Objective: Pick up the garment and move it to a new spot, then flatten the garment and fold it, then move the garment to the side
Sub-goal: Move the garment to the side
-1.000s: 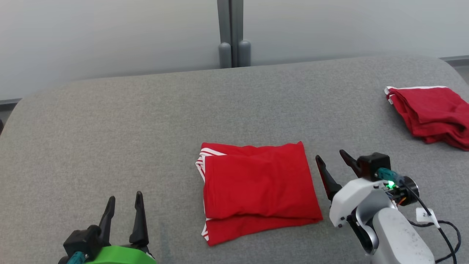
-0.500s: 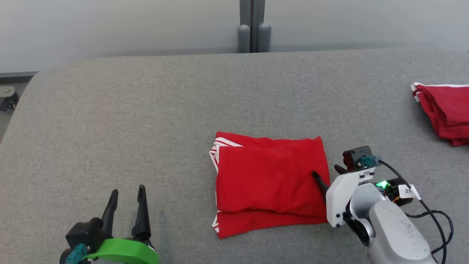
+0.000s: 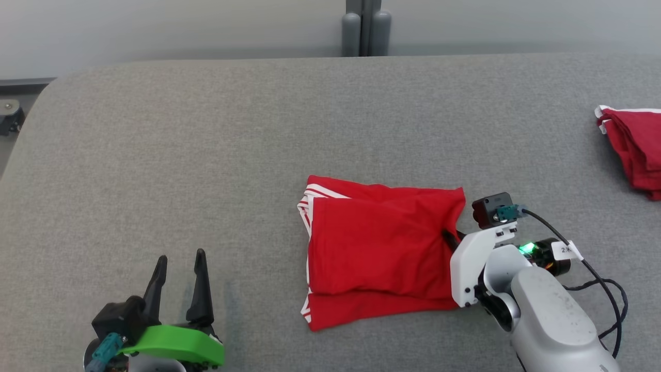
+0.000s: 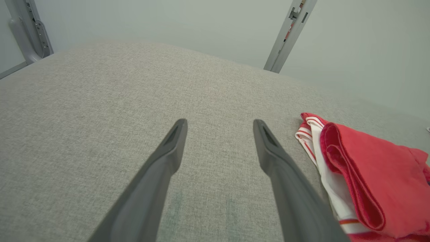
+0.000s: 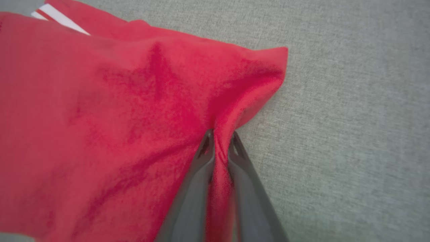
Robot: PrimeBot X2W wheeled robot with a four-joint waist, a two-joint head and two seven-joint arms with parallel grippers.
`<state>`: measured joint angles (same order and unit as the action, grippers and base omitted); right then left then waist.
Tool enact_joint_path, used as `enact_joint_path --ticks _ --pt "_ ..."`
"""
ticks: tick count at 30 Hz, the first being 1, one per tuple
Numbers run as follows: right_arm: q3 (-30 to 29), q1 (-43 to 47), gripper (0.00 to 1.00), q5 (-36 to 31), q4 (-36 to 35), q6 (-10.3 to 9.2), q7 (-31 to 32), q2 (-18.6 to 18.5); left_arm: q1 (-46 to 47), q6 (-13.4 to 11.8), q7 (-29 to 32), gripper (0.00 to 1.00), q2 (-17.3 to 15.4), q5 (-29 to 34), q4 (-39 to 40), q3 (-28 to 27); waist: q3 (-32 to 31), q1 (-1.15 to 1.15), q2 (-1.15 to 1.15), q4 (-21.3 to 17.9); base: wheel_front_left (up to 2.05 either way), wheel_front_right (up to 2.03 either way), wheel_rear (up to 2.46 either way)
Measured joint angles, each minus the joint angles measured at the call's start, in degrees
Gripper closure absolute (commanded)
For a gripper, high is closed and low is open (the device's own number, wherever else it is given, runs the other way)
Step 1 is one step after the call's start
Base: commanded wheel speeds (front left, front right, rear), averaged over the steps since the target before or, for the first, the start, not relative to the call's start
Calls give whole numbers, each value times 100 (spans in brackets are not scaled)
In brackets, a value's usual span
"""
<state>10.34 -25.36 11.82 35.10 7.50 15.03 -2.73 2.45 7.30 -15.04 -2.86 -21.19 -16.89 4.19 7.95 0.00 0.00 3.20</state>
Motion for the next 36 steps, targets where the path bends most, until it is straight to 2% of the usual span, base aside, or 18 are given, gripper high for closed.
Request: enact_joint_path --ticks 5,9,18,29,36 --pt "-22 -287 100 -200 55 3 -225 -7 113 -1 0 0 1 98 122 10 59 0 0 -189 0 0 0" --pt "-127 -492 100 -480 37 3 -393 -170 240 -1 0 0 1 190 216 0 116 0 0 -419 0 0 0" --pt "-455 -742 100 -695 -120 3 -522 -511 403 0 0 0 -19 550 286 86 298 0 0 -1259 0 0 0" --pt "-733 -887 100 -684 -169 3 -781 -339 602 5 0 0 -174 664 224 160 571 0 0 -2435 0 0 0" --pt "-704 -1064 100 -706 -121 3 -903 -248 639 9 0 0 -212 664 180 296 763 0 0 -2784 0 0 0"
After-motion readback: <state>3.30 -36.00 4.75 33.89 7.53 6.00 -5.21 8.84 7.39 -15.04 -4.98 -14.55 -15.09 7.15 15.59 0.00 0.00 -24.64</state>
